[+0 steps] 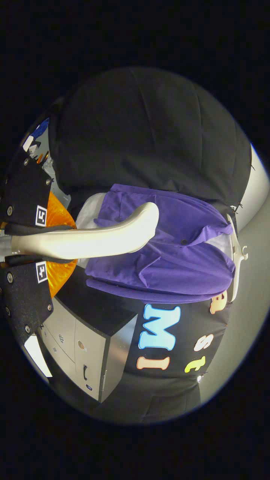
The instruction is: Iron the clothes twice with a garment steamer, once on the left side and once on the right side.
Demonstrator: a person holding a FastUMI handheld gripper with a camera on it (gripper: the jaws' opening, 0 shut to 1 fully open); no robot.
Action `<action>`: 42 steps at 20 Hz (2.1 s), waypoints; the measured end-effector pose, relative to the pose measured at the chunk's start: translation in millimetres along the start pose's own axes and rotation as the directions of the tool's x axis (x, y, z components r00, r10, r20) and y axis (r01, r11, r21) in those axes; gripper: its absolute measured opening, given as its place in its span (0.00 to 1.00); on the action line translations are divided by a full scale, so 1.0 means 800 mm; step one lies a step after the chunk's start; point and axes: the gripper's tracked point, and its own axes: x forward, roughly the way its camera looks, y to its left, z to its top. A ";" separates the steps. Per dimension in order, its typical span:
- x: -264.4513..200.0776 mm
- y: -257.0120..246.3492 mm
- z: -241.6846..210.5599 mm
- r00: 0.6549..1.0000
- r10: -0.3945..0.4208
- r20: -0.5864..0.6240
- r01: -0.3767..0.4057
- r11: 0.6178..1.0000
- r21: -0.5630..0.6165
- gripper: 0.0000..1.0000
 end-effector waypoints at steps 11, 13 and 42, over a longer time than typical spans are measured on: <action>0.058 0.064 0.230 0.952 0.025 0.306 -0.015 0.999 -0.036 0.19; 0.075 0.071 0.265 0.940 0.010 0.342 0.003 0.999 -0.038 0.19; 0.176 0.099 0.126 0.991 -0.041 0.127 0.051 0.995 -0.082 0.20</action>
